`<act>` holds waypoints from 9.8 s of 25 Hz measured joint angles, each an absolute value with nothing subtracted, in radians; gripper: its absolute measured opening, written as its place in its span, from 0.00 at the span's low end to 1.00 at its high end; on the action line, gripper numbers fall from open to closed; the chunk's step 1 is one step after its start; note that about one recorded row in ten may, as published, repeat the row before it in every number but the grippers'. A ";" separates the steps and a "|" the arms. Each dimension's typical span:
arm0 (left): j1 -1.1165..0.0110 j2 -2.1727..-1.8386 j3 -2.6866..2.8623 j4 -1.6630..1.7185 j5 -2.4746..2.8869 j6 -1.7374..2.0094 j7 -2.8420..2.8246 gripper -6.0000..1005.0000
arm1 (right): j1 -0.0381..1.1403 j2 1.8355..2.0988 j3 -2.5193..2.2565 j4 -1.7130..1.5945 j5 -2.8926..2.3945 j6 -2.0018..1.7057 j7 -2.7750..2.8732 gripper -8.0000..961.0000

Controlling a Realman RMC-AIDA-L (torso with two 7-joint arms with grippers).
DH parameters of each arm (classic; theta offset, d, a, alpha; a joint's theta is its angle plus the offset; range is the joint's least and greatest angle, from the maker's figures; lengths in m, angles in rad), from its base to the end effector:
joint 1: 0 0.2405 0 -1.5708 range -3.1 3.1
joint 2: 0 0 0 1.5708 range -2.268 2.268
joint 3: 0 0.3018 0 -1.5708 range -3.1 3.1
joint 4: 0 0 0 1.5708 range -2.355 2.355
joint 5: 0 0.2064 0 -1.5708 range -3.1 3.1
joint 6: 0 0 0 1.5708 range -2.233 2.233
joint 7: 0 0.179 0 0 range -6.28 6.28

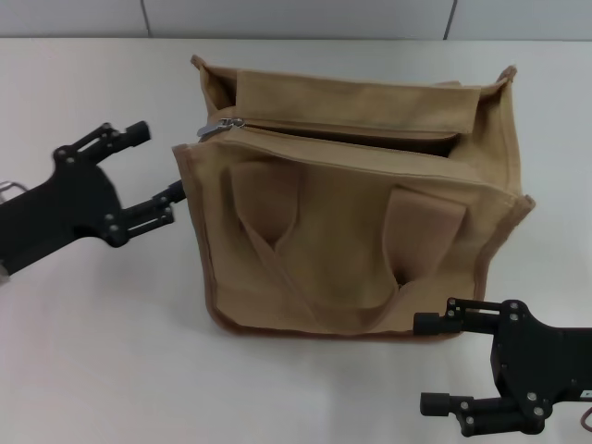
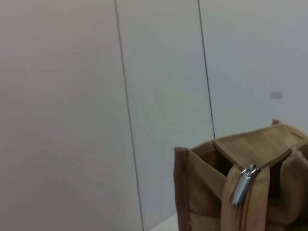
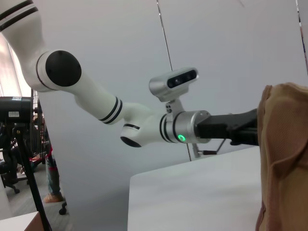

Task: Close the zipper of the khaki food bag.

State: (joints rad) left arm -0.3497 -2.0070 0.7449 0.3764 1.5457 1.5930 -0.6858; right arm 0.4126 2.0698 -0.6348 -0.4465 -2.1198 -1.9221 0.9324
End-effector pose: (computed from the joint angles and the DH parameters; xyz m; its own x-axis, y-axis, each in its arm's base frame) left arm -0.3274 0.3161 -0.0234 0.7754 -0.0893 0.6251 0.3186 -0.7993 -0.5094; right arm 0.2928 0.2435 -0.0709 0.7689 -0.1841 -0.6123 -0.1773 -0.9815 0.0725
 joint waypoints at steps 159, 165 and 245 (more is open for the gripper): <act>-0.552 -2.080 0.587 0.295 1.427 1.935 -0.446 0.01 | 0.937 2.080 -0.869 -0.530 -1.843 -1.637 2.187 0.80; -0.571 -2.080 0.600 0.309 1.427 1.937 -0.473 0.01 | 0.934 2.080 -0.871 -0.536 -1.824 -1.648 2.182 0.80; -0.576 -2.080 0.598 0.212 1.364 1.895 -0.469 0.01 | 0.954 2.080 -0.940 -0.654 -1.797 -1.634 2.262 0.63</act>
State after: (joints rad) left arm -0.5756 -2.0800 0.5977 0.2119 1.3636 1.8953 -0.4690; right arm 0.9536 2.0800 -0.9404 -0.6539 -1.7965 -1.6343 2.2623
